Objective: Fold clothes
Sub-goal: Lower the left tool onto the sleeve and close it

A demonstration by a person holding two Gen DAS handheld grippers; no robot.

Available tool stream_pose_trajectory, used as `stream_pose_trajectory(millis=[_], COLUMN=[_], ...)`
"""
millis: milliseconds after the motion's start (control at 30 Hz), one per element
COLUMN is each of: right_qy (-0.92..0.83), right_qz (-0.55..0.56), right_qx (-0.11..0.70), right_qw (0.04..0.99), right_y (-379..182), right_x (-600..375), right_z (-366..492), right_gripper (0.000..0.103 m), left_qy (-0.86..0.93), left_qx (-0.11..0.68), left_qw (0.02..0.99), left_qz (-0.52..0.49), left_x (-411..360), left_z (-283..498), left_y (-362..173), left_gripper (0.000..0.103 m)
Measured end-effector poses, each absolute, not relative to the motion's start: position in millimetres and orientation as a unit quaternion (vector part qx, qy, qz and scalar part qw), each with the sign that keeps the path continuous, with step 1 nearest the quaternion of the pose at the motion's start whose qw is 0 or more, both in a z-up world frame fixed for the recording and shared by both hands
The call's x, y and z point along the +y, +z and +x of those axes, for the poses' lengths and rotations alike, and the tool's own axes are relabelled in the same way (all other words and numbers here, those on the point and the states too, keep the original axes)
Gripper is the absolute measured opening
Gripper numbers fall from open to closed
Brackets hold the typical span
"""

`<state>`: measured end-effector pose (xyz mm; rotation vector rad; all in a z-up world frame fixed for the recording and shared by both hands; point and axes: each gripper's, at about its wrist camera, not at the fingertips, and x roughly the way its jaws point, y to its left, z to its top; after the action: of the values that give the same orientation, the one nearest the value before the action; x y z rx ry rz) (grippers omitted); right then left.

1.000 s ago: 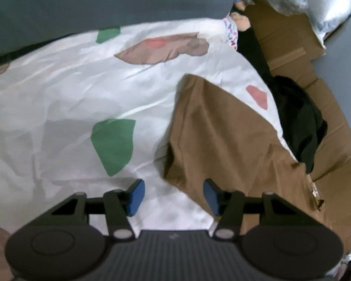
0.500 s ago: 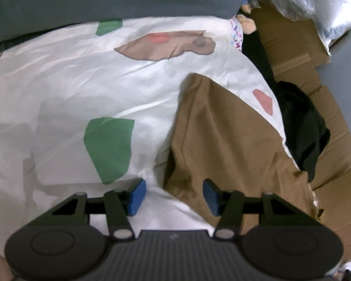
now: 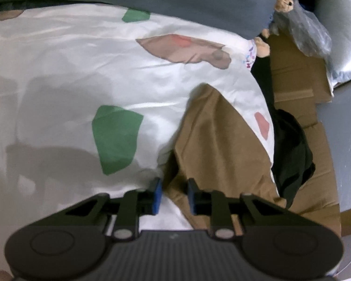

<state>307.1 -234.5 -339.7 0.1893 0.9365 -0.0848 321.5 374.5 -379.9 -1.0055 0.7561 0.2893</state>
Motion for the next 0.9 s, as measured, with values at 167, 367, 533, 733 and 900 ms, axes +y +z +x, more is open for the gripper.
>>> stream_pose_trajectory(millis=[167, 367, 533, 733, 900], right_qy=[-0.022, -0.013, -0.002, -0.003, 0.025], right_qz=[0.081, 0.082, 0.075, 0.078, 0.072], right_qx=[0.451, 0.457, 0.453, 0.453, 0.438], right_qw=[0.889, 0.885, 0.888, 0.888, 0.896], right_y=[-339, -342, -338, -338, -330], right_x=[-223, -212, -206, -204, -197], right_z=[311, 315, 314, 313, 312], right_gripper=[0.052, 0.052, 0.052, 0.052, 0.052], left_qy=[0.136, 0.144, 0.151, 0.156, 0.148], left_qx=[0.344, 0.322, 0.308, 0.306, 0.323], left_qw=[0.781, 0.766, 0.754, 0.745, 0.753], left_qz=[-0.503, -0.537, -0.561, -0.572, -0.554], left_x=[375, 377, 371, 373, 376], left_z=[316, 313, 308, 313, 314], left_y=[-385, -392, -391, -396, -391], left_gripper=[0.024, 0.029, 0.035, 0.020, 0.011])
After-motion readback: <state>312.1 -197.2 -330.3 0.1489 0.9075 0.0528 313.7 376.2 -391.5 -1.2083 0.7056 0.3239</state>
